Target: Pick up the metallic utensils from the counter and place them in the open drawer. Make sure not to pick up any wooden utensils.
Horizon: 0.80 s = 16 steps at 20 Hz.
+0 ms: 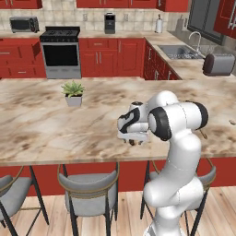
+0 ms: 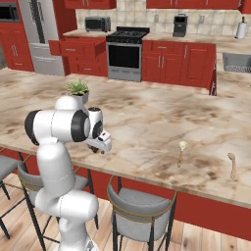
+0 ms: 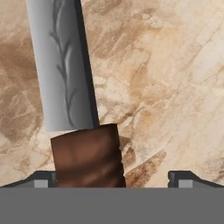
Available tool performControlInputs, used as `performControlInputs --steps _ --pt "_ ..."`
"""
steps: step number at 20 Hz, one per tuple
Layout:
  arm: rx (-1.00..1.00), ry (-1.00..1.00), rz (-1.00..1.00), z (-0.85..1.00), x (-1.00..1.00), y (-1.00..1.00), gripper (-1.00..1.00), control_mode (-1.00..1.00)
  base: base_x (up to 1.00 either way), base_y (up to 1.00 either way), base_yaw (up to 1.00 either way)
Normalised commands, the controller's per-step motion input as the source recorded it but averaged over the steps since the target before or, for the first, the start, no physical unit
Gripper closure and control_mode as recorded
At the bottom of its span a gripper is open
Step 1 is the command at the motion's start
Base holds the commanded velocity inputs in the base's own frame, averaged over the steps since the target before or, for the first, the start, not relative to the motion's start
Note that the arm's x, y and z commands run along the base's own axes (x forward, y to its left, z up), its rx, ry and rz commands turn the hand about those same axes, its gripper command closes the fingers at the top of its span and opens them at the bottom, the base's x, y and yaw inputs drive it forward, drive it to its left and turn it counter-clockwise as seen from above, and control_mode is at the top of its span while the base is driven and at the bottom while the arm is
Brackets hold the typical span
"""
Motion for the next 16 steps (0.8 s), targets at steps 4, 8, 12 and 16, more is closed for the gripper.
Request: performControlInputs --steps 4,8,12,16 --pt "0.0 0.0 0.0 -0.29 0.15 0.0 1.0 -1.0 0.0 0.0 0.0" --pt "0.0 0.0 0.02 -0.26 0.04 0.0 1.0 -1.0 0.0 0.0 0.0" --pt "0.0 0.01 0.05 -0.24 0.0 0.0 1.0 -1.0 0.0 0.0 0.0" --pt "0.0 0.03 0.08 -0.28 0.0 0.0 1.0 -1.0 0.0 0.0 0.0"
